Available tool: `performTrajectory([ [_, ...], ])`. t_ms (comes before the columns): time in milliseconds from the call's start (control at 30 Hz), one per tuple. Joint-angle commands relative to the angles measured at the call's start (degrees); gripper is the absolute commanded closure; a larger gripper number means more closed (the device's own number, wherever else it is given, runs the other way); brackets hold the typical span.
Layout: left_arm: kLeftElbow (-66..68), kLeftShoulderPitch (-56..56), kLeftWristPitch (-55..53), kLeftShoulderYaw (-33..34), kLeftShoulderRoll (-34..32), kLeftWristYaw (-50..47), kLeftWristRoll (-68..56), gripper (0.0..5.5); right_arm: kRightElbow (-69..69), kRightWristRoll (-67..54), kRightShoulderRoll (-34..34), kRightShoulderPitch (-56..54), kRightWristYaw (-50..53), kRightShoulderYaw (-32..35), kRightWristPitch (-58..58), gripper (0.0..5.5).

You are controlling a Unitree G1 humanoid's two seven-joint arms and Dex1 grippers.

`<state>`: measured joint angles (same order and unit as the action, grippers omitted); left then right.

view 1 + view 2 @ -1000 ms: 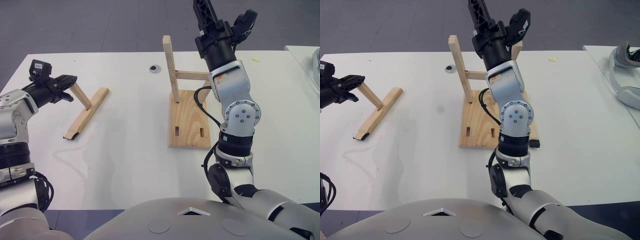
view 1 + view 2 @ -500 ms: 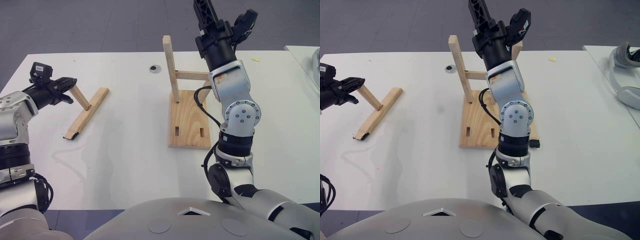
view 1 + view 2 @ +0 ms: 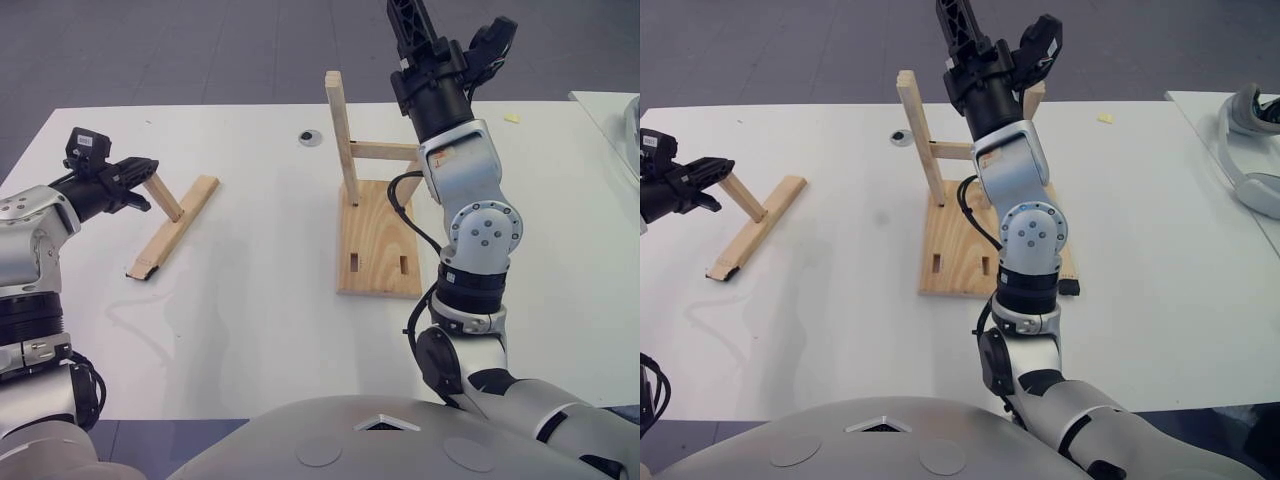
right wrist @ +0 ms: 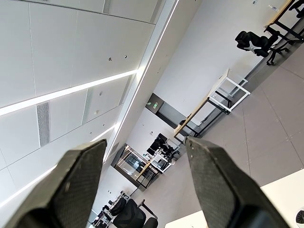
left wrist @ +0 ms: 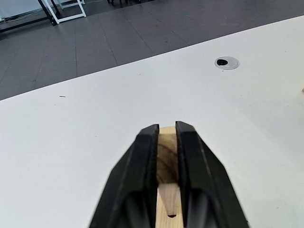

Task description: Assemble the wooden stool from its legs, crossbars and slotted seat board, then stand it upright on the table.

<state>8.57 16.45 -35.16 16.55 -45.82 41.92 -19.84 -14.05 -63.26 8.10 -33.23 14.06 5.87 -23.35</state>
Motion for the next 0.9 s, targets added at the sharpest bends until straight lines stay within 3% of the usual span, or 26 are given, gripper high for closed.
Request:
performTrajectory([
  [33,-1.2,-0.9,-1.4,-0.4,0.1,-0.3,-0.2,5.11,-0.5,-0.1,3.5,0.8,0.6,-0.3,0.5,2.41],
  [267,2.2,-2.4,0.5,-0.2,0.9,-0.6,0.9,5.11,-0.6,0.0,3.6,1.0,0.8,-0.6,0.8,2.41],
  [533,8.2,-17.1,4.7,-6.8,9.6,3.3,0.1,5.11,-1.0,-0.2,3.5,1.3,1.4,-0.8,1.2,2.41],
  [900,16.3,-10.1,2.3,-10.4,3.4,8.3,-1.0,5.11,-0.8,-0.5,4.2,1.8,1.7,-1.5,1.8,2.41],
])
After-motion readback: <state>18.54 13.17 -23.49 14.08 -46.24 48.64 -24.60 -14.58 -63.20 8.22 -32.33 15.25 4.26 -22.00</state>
